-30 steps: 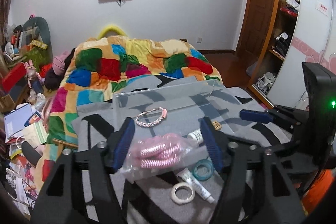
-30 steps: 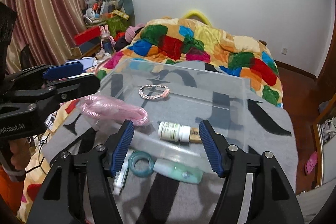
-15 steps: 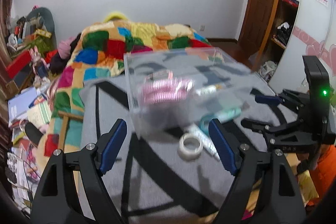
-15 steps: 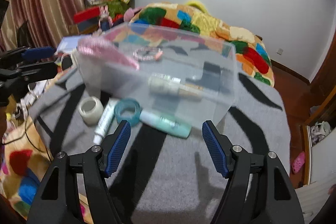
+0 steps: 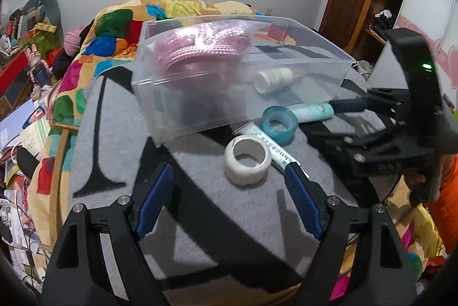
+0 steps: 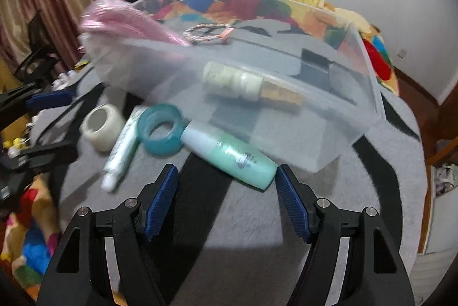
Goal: Organize objects
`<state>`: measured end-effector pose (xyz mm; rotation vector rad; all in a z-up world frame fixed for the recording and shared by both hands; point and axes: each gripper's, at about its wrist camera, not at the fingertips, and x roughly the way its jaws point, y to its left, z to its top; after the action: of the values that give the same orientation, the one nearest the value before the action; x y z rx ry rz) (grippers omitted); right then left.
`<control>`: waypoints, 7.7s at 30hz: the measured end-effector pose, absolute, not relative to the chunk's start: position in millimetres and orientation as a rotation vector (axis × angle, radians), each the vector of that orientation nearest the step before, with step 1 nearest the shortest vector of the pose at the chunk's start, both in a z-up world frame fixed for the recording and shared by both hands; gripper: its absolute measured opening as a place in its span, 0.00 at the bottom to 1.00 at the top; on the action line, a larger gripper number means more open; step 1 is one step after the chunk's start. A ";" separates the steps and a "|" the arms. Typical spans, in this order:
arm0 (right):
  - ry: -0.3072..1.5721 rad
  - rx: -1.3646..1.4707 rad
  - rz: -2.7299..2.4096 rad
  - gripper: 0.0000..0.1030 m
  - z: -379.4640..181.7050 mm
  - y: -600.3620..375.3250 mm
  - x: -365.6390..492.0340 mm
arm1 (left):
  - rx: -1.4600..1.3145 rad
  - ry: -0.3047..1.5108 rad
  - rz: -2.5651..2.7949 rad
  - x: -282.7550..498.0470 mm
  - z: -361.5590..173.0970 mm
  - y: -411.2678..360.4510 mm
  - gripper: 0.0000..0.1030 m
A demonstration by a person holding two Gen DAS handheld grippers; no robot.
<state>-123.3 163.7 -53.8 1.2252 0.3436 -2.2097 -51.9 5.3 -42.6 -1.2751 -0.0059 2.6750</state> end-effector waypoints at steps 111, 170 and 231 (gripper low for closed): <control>0.172 1.072 -2.422 0.57 1.8 190.1 -87.3 | -1.306 -0.058 2.670 -79.8 -39.4 19.2 0.94; 0.058 0.899 -2.460 0.35 44.7 174.0 -100.9 | -0.889 -0.079 2.746 -76.8 49.8 23.8 0.14; 0.028 0.875 -2.518 0.85 26.1 191.4 -51.4 | -1.006 -0.113 2.830 -33.9 6.7 5.7 0.88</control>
<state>-51.4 191.4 26.1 0.8748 0.0285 -2.5181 -33.9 5.7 6.7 -1.0058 -0.1133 2.8299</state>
